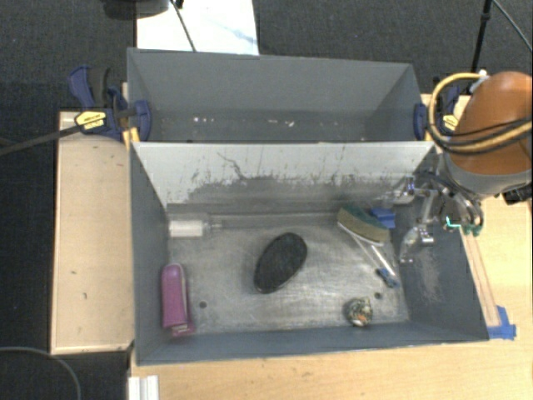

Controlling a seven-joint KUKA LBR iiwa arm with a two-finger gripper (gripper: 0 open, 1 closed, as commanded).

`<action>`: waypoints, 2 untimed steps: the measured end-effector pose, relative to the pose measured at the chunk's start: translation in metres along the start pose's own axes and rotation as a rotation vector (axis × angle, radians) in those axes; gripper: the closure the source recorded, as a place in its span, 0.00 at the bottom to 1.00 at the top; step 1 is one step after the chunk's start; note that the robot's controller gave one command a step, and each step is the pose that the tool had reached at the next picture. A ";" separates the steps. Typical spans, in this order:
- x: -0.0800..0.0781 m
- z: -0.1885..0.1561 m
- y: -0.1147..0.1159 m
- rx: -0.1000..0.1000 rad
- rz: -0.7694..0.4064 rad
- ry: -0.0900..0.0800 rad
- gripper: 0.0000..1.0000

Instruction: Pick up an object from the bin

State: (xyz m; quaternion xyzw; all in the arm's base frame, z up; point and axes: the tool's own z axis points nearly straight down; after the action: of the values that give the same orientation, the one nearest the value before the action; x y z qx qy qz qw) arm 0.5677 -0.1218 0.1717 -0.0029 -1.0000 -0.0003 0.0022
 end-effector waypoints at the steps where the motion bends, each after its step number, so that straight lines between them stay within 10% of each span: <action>1: 0.000 0.066 -0.006 0.000 0.222 -0.013 0.00; 2: 0.001 0.070 -0.006 0.001 0.219 -0.008 1.00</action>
Offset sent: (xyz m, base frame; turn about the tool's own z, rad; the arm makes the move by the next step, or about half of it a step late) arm -0.0033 -0.0065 -0.0860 0.2380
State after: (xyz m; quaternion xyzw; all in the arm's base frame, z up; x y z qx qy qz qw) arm 0.5661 -0.1273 0.1021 -0.1122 -0.9937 0.0003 -0.0019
